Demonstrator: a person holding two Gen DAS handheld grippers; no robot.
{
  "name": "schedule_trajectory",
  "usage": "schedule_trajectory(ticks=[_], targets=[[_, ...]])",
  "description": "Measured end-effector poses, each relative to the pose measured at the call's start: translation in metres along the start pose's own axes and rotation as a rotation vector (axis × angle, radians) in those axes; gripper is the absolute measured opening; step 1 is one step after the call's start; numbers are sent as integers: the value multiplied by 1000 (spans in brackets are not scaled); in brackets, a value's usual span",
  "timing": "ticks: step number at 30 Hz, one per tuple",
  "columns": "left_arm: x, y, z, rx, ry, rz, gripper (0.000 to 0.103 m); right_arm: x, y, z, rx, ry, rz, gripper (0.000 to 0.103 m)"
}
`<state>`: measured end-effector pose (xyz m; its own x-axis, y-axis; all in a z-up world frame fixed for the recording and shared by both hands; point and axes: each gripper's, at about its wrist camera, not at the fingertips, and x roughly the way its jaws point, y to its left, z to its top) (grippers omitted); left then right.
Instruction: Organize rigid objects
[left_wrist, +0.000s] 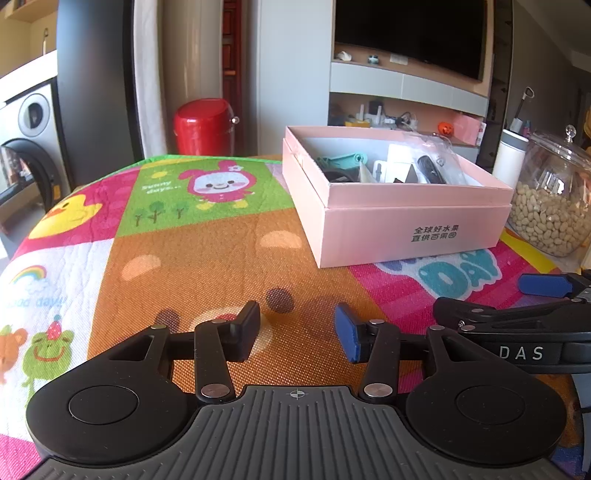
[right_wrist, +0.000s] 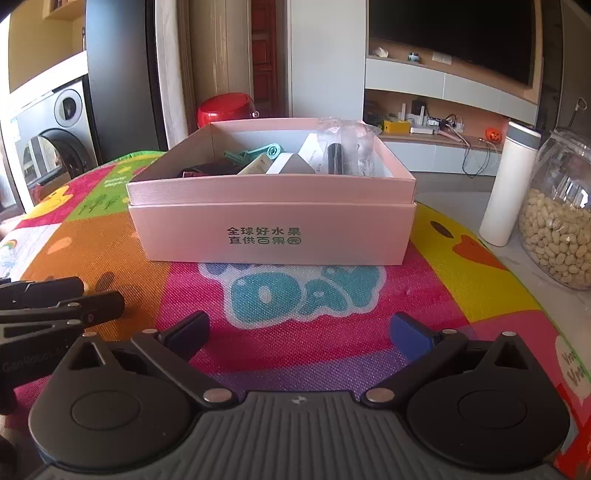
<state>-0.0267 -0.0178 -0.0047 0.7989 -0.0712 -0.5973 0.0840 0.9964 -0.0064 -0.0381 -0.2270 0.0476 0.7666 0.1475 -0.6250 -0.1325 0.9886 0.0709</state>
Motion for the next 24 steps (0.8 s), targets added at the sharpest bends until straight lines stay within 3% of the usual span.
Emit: schedule_trajectory(ticks=[24], targets=[[-1, -4, 0, -4, 1, 21, 50, 2, 2, 0, -9, 4, -5, 103]])
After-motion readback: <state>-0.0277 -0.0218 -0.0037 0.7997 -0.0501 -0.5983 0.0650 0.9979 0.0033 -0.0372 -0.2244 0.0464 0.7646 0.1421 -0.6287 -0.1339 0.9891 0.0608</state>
